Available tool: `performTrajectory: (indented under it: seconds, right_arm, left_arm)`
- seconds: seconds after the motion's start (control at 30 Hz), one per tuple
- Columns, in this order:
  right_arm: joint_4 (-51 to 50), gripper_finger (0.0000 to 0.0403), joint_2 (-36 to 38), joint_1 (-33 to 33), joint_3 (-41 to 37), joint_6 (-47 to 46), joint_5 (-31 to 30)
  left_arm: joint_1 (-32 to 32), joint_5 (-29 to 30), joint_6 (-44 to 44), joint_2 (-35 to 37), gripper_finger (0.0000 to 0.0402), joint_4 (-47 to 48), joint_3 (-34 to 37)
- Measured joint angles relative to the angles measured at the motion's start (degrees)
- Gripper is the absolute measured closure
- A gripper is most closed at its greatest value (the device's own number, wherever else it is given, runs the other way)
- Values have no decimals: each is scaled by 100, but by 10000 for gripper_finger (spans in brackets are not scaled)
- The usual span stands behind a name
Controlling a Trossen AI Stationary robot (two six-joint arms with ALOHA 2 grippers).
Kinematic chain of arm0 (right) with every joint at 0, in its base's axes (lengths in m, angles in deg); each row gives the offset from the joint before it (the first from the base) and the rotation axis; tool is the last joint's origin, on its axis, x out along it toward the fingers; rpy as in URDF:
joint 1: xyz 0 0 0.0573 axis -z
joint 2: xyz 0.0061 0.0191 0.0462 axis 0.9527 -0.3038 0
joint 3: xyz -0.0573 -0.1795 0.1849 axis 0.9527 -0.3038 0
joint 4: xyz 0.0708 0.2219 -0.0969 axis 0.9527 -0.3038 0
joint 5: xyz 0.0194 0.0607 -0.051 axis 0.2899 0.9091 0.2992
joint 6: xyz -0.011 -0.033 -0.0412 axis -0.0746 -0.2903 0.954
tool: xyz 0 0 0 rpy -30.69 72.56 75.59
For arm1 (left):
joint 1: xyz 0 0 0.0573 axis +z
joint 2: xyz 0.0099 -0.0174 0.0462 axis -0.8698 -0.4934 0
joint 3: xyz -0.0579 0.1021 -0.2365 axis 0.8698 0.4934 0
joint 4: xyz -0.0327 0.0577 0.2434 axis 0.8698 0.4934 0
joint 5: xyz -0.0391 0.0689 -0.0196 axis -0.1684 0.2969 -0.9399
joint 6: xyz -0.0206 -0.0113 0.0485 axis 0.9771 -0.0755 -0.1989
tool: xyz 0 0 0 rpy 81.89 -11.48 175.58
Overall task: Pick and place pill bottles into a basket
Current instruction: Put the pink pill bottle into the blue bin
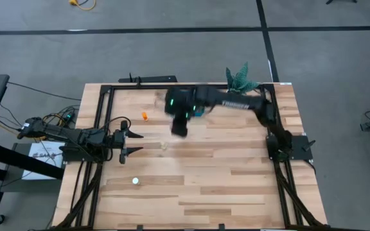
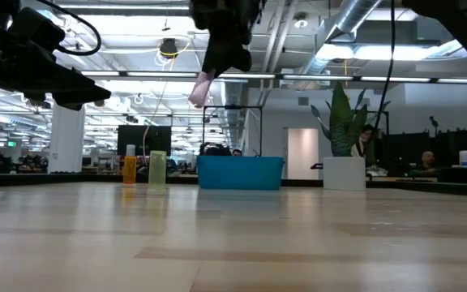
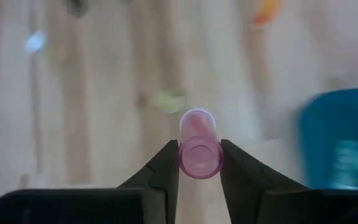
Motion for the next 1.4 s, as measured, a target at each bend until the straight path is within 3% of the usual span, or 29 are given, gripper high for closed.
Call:
performTrajectory:
  seconds: [0.27,0.53,1.0,1.4]
  right_arm:
    - [154,301,4,1270,4,192,18]
    - [326,314,-159,1845,-10,616,60]
    - [496,310,-1072,1939,-4,1353,83]
    - [747,310,-1148,2116,7,1585,199]
  left_arm:
    - [-1,0,0,1,178,0,0]
    - [-1,0,0,1,178,0,0]
    - [0,-4,0,-1,178,-2,0]
    - [-1,-2,0,1,178,-2,0]
